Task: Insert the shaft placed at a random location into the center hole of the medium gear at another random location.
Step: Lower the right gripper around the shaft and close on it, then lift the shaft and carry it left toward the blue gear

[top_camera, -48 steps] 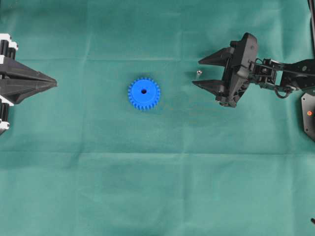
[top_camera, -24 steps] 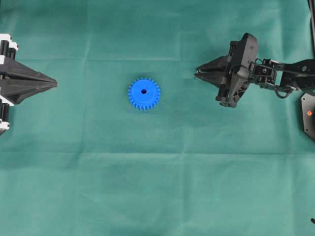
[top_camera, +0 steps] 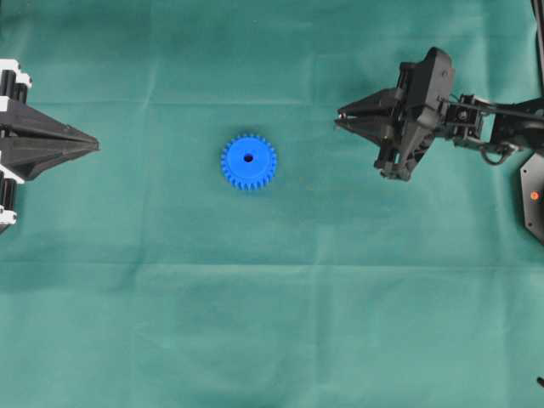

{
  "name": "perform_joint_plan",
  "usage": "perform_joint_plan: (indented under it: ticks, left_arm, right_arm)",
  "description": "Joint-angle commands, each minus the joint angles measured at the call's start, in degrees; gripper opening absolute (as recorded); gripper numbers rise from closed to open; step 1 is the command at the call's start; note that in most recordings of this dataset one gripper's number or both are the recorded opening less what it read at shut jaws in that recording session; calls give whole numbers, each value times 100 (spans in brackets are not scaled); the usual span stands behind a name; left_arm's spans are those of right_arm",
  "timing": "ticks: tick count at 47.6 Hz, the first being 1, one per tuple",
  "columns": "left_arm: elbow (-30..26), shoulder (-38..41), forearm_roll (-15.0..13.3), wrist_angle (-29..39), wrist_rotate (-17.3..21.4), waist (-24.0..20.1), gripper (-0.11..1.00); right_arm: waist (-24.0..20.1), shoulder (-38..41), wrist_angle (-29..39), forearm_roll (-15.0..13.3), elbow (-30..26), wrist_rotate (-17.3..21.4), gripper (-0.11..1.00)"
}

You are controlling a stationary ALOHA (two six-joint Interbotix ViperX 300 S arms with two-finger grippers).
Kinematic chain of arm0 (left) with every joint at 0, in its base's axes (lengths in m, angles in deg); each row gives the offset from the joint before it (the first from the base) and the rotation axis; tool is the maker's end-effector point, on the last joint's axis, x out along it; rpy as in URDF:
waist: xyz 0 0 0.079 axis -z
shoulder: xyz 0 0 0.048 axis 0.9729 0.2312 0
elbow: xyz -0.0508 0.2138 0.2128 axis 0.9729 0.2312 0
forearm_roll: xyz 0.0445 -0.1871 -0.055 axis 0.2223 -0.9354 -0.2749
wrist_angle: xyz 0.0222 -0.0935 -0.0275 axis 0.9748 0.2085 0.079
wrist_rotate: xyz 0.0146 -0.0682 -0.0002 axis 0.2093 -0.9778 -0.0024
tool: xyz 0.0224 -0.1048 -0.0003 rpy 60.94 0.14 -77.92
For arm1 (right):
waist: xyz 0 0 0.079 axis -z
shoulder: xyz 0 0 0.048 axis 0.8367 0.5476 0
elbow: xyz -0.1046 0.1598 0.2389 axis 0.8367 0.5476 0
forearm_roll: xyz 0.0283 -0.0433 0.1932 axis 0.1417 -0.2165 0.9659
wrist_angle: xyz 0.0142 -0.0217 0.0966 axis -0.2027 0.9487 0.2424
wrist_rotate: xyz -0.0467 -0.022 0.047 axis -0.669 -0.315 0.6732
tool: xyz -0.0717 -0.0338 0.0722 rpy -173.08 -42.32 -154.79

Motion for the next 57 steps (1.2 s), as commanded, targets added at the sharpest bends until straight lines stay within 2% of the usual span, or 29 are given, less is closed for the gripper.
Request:
perform_joint_plan:
  ticks: [1, 10, 34, 57]
  left_arm:
    - [-97, 53, 9, -35, -9, 18, 0]
    - [-97, 53, 9, -35, 0, 9, 0]
    - [-97, 53, 9, -26, 0, 9, 0]
    - [-97, 70, 9, -26, 0, 9, 0]
  right_arm:
    - [18, -413, 352, -9, -158, -97, 13]
    - [-9, -729, 694, -53, -193, -105, 13]
    - [-44, -686, 721, -44, -272, -88, 13]
    - [-439, 132, 1028, -53, -1336, -79, 13]
